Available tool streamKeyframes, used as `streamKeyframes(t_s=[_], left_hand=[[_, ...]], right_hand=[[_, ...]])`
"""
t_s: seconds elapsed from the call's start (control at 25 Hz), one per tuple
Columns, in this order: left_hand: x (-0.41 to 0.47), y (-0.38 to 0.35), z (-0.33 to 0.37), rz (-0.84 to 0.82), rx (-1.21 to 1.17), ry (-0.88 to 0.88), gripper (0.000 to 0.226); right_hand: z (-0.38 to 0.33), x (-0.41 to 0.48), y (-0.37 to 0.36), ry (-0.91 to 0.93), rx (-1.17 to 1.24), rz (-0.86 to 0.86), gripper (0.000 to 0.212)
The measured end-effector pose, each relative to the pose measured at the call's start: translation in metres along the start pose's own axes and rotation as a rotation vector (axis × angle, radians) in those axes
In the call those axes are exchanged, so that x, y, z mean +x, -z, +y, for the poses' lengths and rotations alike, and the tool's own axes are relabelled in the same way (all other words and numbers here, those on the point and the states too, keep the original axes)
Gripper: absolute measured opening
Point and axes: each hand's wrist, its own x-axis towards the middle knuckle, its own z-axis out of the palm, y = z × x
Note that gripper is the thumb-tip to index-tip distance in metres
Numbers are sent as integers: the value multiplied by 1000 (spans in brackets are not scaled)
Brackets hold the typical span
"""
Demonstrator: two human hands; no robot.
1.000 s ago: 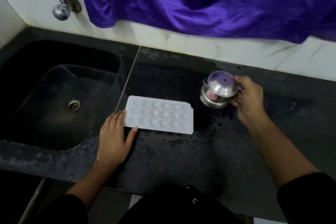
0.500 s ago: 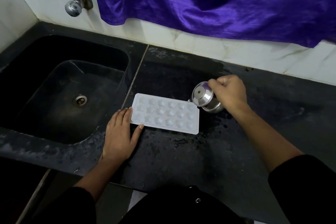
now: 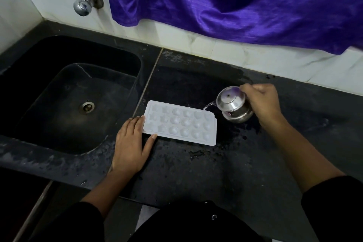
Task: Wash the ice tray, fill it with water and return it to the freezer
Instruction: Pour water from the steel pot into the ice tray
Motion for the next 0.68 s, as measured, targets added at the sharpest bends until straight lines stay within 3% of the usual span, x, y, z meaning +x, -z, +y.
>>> streamKeyframes(t_s=[0.12,0.28,0.44,0.68], left_hand=[[0,0,0,1,2,-3,75],[0,1,1,-2,4,-1,76],[-1,2,2,3,-11,-3,76],[-1,2,1,19,-18,5,75]], right_hand=[[3,-8,8,-136,280,12,30],[-9,-13,7,-155,527,-17,34],[-22,-7,-8,-70,331,-18,27],[-29,-2,-33,153,-182,-116,48]])
